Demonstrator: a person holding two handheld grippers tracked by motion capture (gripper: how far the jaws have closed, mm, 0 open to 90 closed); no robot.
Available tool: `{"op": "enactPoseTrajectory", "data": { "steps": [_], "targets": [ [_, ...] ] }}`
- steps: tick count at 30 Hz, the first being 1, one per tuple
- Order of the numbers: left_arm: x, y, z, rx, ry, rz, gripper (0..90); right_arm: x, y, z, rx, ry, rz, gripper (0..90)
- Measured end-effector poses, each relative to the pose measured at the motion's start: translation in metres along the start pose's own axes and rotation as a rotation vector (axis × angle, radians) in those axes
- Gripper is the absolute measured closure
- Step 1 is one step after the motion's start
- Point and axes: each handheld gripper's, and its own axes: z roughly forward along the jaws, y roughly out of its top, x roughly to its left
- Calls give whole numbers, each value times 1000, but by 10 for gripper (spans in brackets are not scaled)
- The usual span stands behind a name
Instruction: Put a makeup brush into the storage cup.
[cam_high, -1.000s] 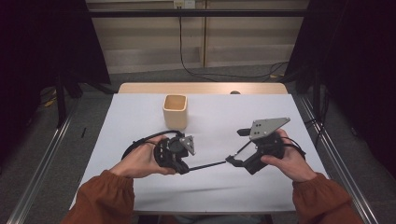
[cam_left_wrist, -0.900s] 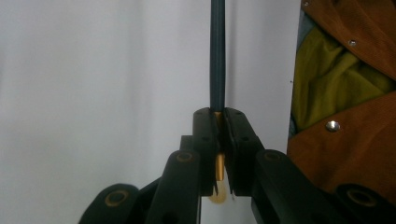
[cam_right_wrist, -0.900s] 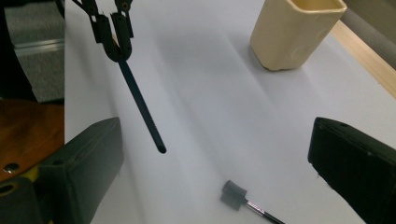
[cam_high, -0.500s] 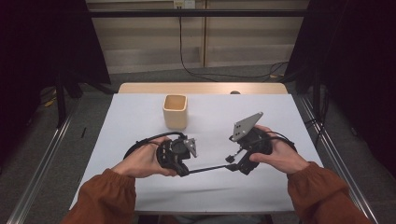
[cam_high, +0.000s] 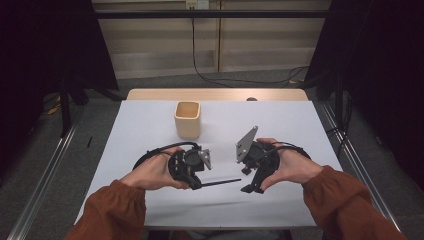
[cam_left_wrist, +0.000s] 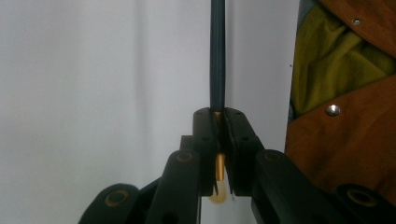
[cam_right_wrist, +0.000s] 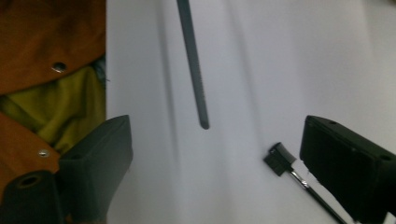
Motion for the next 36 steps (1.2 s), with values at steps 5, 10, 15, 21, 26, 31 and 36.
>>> {"op": "enactPoseTrajectory", "data": {
  "steps": [5, 10, 15, 21, 26, 31, 36],
  "targets": [
    [0, 0, 2, 8, -6, -2, 842, 0, 3, 4, 66, 21, -8, 212],
    [-2, 2, 5, 11, -7, -7, 842, -4, 6, 11, 104, 62, -10, 332],
    [0, 3, 5, 7, -4, 2, 841, -7, 7, 17, 110, 103, -20, 457],
    [-1, 4, 5, -15, -6, 7, 841, -12, 8, 23, 116, 130, -2, 534],
    [-1, 4, 7, -7, -7, 13, 842, -13, 10, 24, 98, 141, -21, 634],
    [-1, 6, 7, -6, -10, 19, 841, -11, 12, 30, 118, 161, -22, 697],
    [-1, 8, 8, -12, -11, 21, 842, -11, 12, 35, 128, 174, -25, 752]
  ]
}}
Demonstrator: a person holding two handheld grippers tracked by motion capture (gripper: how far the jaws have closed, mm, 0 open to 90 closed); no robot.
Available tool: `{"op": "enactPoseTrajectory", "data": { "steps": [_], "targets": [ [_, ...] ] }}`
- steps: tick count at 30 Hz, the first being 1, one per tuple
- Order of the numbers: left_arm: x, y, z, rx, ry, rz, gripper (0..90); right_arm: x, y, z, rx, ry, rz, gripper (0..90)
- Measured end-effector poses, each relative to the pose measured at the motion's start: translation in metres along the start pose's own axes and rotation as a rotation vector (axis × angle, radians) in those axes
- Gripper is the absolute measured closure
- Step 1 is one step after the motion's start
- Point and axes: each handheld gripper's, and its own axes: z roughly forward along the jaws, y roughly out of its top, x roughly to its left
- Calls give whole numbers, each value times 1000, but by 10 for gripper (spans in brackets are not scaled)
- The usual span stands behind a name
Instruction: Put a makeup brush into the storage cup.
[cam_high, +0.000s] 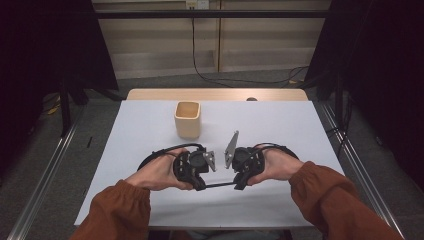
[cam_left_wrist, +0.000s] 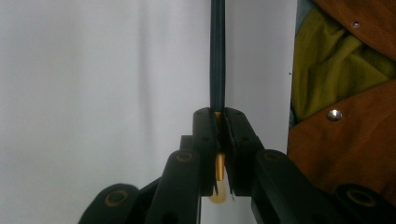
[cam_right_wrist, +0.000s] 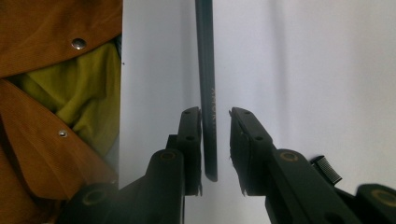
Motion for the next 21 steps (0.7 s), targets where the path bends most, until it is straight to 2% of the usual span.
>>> {"op": "enactPoseTrajectory", "data": {
  "steps": [9, 12, 13, 18, 21],
  "targets": [
    [-1, 0, 2, -1, -1, 7, 841, 3, 2, 2, -13, 12, -11, 797],
    [0, 0, 3, -1, 0, 7, 841, 3, 1, 3, -7, 16, -10, 849],
    [0, 0, 3, -1, 0, 8, 841, 2, 1, 4, -14, 14, -24, 852],
    [0, 1, 3, -11, -1, 13, 841, 4, -1, 2, -18, 22, -10, 855],
    [1, 1, 3, -29, -3, 19, 841, 2, -3, 0, -34, 16, -23, 856]
  ]
}}
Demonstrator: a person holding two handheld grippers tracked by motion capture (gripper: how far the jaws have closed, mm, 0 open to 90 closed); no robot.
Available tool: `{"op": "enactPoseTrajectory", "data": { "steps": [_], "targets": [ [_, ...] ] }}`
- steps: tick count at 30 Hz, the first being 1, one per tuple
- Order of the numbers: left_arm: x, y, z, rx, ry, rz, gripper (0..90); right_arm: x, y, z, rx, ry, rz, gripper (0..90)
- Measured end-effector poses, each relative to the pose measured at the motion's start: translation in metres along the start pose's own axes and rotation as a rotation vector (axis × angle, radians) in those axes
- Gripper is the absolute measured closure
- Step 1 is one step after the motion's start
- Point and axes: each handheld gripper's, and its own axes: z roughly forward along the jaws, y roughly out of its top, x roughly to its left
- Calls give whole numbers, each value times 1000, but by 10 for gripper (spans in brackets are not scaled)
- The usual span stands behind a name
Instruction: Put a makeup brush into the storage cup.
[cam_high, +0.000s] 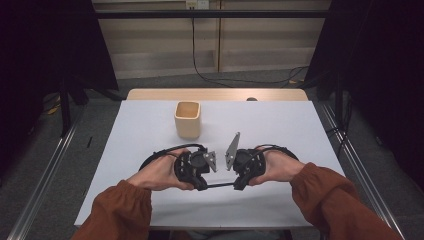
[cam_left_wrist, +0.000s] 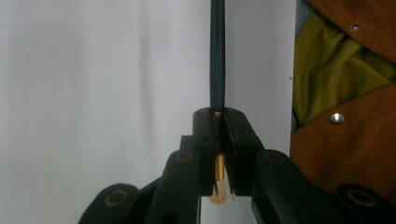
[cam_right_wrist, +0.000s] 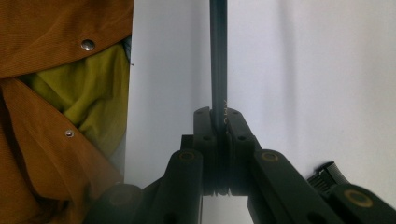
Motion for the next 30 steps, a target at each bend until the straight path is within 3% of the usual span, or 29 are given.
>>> {"op": "enactPoseTrajectory", "data": {
  "steps": [9, 10, 16, 21, 26, 30],
  "targets": [
    [5, -3, 1, -48, -14, -31, 825, -1, -4, -2, 1, 3, 3, 857],
    [4, -3, 2, -63, 5, -56, 797, -1, -4, -3, -2, 2, 7, 857],
    [8, -5, 2, -94, 28, -112, 607, -2, -4, -3, -10, 0, 3, 857],
    [10, -8, 3, -138, 42, -160, 371, -1, -6, -5, -8, -4, 22, 857],
    [12, -9, 1, -174, 76, -180, 153, -3, -6, -6, -11, -3, 41, 857],
    [15, -12, 0, -207, 79, -205, 70, -3, -6, -5, -13, -7, 31, 857]
  ]
}}
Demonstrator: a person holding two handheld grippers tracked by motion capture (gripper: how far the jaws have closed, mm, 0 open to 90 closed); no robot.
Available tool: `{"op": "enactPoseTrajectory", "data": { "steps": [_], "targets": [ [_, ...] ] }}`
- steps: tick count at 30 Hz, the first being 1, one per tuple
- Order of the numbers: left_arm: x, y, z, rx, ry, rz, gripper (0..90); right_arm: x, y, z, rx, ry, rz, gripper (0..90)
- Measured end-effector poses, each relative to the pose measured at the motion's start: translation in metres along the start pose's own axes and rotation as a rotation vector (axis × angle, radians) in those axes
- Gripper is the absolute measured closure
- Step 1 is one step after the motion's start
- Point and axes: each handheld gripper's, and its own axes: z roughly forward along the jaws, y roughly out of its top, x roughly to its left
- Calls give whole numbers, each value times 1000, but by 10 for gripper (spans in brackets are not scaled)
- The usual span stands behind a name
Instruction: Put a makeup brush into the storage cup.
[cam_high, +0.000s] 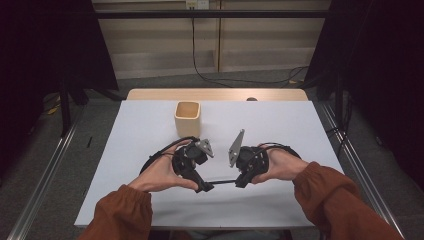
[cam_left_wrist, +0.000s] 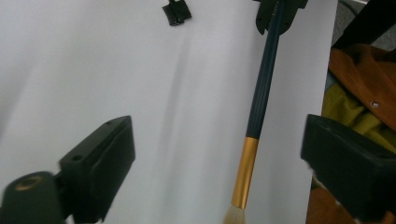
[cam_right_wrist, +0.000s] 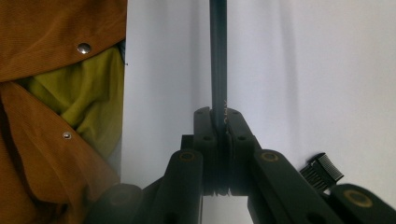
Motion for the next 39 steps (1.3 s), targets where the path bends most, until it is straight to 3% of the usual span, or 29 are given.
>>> {"op": "enactPoseTrajectory", "data": {
  "steps": [3, 7, 13, 19, 21, 31, 39],
  "targets": [
    [4, -6, -1, -38, -6, -43, 49, 2, -1, -3, 0, -2, 24, 857],
    [7, -13, -1, -69, -8, -66, 42, -1, -7, -6, -20, -11, 31, 857],
    [5, -22, -10, -116, -1, -76, 42, -3, -12, -9, -28, -20, 55, 856],
    [4, -37, -18, -185, 50, -92, 42, -5, -22, -10, -44, -30, 75, 856],
    [4, -42, -19, -205, 47, -101, 42, -4, -26, -12, -45, -31, 85, 856],
    [1, -57, -20, -257, 99, -131, 42, 0, -46, -17, -94, -63, 120, 856],
    [-9, -65, -20, -308, 107, -137, 42, 2, -59, -20, -135, -97, 160, 856]
  ]
}}
